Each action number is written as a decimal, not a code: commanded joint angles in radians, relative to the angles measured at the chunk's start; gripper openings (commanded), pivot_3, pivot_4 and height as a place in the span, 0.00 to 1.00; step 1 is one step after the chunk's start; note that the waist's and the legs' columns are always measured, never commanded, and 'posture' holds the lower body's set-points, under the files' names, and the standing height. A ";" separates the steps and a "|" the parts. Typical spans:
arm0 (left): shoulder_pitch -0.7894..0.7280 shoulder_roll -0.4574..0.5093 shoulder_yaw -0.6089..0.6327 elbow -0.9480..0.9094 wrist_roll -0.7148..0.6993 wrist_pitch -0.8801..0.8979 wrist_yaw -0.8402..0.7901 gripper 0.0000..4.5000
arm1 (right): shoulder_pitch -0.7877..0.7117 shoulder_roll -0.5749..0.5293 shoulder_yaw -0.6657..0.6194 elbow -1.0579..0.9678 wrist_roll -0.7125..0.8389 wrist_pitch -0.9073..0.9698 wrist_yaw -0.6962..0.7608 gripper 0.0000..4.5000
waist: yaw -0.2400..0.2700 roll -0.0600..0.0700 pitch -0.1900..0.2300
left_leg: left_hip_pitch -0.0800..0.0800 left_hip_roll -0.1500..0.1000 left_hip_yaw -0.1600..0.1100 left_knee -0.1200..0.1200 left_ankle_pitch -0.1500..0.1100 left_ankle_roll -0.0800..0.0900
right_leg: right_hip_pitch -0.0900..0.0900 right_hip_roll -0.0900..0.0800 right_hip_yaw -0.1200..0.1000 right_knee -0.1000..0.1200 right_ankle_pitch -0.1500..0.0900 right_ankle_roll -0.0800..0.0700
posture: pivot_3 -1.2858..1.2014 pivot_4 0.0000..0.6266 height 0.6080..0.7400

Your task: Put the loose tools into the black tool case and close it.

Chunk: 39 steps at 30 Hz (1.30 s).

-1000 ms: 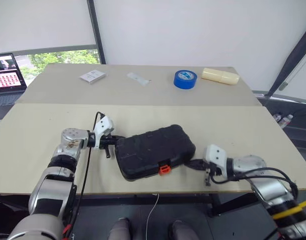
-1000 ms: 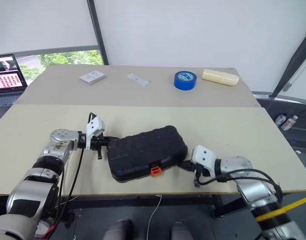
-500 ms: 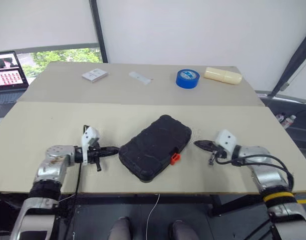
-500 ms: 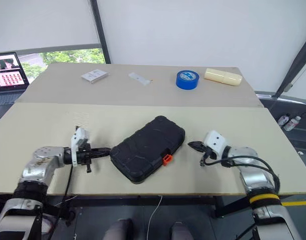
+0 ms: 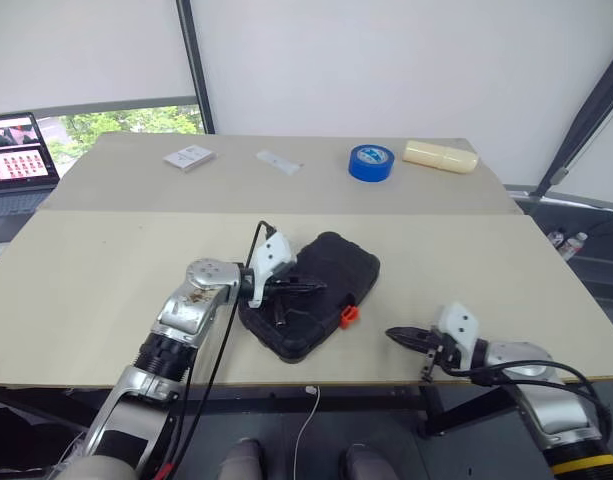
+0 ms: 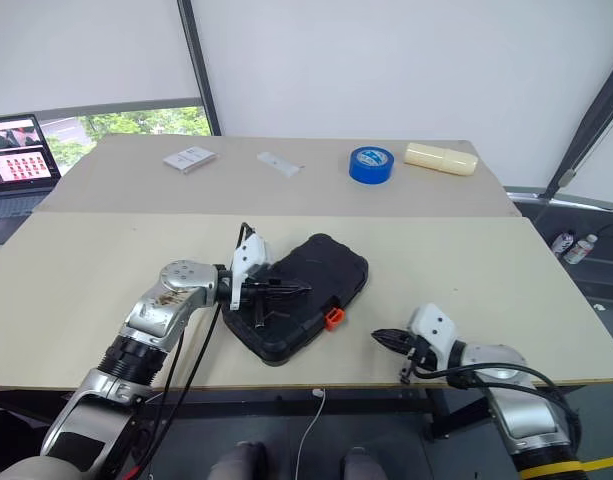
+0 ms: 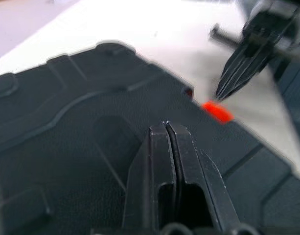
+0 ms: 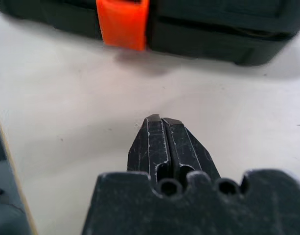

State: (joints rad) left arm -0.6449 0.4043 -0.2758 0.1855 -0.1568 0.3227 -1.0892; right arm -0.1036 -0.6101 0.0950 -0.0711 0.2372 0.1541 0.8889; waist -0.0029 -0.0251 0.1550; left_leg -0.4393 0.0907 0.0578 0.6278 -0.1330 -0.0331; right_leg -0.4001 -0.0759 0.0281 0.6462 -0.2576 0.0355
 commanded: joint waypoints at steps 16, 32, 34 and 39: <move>0.086 -0.030 -0.045 0.010 0.020 0.096 0.026 0.02 | -0.169 0.182 -0.059 -0.066 0.154 0.113 -0.032 0.00 | -0.006 0.000 -0.011 | 0.000 -0.008 0.000 -0.001 -0.001 0.009 | 0.003 0.000 0.013 0.000 -0.007 0.005 | 0.52 0.24 1.00; 0.091 -0.041 -0.048 0.032 0.030 0.082 0.020 0.02 | -0.138 0.168 -0.066 -0.096 0.215 0.214 0.011 0.00 | 0.002 0.001 -0.017 | 0.002 -0.010 -0.001 -0.002 -0.002 0.009 | 0.006 0.000 0.014 -0.002 -0.011 0.007 | 0.52 0.24 1.00; 0.103 -0.045 -0.020 0.025 0.007 0.059 0.018 0.02 | -0.121 0.144 -0.070 -0.103 0.209 0.199 0.029 0.00 | 0.003 0.001 -0.018 | 0.002 -0.011 -0.001 -0.003 -0.004 0.007 | 0.008 -0.001 0.015 -0.005 -0.011 0.007 | 0.52 0.24 1.00; 0.146 -0.041 0.162 -0.022 -0.119 -0.040 0.023 0.13 | -0.087 0.083 -0.168 -0.143 0.239 0.169 0.037 0.06 | -0.003 0.001 -0.018 | 0.001 -0.011 -0.002 -0.003 -0.004 0.009 | 0.008 -0.001 0.015 -0.004 -0.012 0.007 | 0.52 0.24 1.00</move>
State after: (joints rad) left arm -0.5436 0.3496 -0.1550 0.1496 -0.2396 0.3062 -1.0528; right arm -0.1899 -0.5035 -0.0092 -0.1642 0.4490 0.3641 0.9161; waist -0.0062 -0.0239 0.1375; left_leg -0.4378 0.0799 0.0560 0.6242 -0.1369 -0.0230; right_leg -0.3925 -0.0765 0.0434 0.6421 -0.2694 0.0427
